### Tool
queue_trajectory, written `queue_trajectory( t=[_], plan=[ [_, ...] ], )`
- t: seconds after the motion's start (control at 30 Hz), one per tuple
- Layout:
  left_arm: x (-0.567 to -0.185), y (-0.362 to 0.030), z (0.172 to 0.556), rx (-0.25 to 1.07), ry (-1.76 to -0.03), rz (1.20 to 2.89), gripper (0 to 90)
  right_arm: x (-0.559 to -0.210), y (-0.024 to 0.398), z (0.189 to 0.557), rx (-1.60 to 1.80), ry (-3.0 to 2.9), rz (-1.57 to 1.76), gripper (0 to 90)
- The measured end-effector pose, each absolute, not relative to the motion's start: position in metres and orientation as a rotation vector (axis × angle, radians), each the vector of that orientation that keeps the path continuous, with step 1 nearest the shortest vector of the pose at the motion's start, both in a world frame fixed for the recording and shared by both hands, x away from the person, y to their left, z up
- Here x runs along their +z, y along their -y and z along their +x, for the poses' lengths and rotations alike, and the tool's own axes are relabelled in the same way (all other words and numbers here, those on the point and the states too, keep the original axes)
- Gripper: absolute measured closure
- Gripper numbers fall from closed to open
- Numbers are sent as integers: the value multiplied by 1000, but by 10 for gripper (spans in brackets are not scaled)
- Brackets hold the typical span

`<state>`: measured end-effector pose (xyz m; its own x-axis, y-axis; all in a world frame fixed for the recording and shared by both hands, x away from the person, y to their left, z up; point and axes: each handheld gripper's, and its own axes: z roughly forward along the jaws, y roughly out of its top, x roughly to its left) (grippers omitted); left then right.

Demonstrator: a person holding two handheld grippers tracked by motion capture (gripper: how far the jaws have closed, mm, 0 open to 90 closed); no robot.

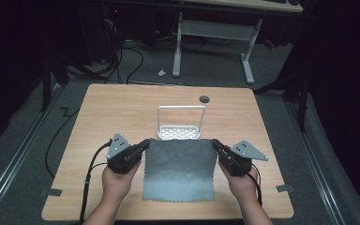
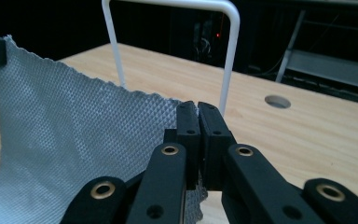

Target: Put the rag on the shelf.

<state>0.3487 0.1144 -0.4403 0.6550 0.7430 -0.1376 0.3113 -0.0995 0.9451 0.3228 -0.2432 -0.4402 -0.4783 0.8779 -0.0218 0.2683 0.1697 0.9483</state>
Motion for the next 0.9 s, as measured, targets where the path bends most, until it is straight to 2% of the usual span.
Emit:
queue_trajectory(
  t=[0.9],
  plan=[
    [-372,-116,353,559,-782,1581,891,-373,243,326,1399,-1732,963,893]
  ],
)
